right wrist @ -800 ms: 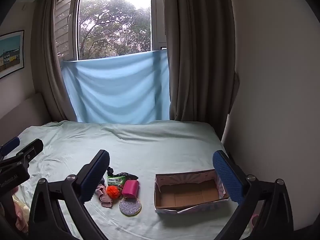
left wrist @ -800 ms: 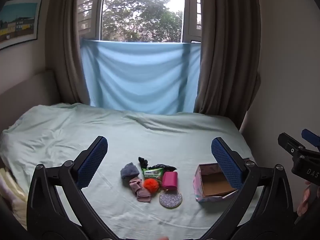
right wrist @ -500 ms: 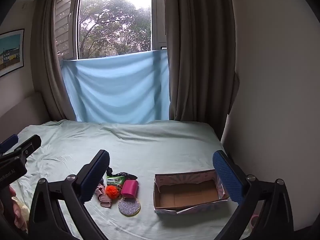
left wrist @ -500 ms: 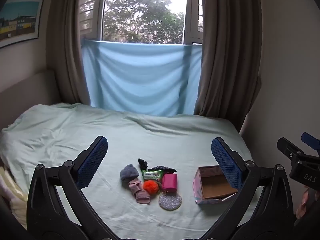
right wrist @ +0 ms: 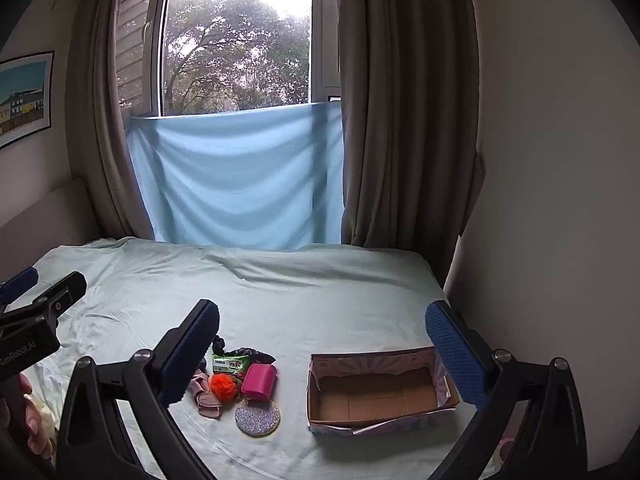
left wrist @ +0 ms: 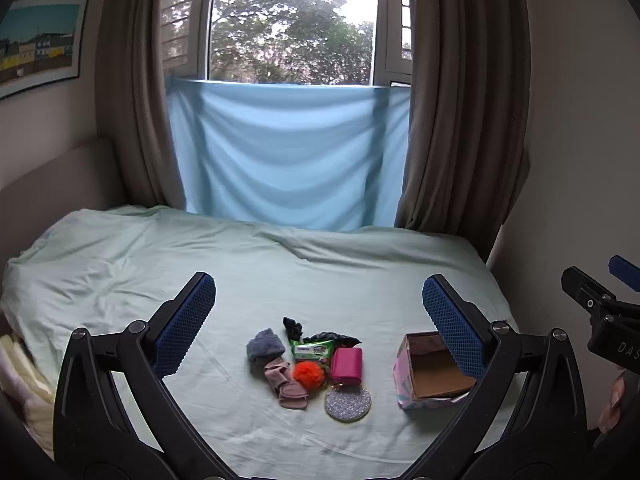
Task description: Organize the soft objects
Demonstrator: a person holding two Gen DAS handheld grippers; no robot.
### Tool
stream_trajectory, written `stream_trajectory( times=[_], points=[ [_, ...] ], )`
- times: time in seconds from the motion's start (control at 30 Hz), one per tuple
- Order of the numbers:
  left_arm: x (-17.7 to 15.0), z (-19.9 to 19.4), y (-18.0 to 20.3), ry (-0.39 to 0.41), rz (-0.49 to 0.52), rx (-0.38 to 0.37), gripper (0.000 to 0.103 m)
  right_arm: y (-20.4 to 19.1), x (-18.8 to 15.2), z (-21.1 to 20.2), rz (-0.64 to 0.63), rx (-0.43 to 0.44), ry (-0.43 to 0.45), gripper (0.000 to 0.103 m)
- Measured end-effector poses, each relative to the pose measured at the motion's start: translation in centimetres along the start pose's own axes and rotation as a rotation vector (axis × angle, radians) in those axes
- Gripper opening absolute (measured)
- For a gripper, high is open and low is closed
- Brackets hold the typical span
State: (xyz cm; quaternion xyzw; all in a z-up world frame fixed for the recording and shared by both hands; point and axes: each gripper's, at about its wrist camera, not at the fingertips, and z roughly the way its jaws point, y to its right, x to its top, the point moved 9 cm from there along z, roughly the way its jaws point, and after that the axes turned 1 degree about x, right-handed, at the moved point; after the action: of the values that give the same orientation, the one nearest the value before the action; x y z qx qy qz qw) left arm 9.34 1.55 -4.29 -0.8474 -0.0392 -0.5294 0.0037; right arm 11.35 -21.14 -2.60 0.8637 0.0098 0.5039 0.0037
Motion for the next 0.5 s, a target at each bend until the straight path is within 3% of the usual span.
stream_trajectory(
  times=[0.5],
  points=[
    [0.3, 0.83, 0.14, -0.006, 0.009, -0.004, 0.103, -0.16, 0.06, 0.85, 0.008, 0.002, 0.007, 0.103]
  ],
)
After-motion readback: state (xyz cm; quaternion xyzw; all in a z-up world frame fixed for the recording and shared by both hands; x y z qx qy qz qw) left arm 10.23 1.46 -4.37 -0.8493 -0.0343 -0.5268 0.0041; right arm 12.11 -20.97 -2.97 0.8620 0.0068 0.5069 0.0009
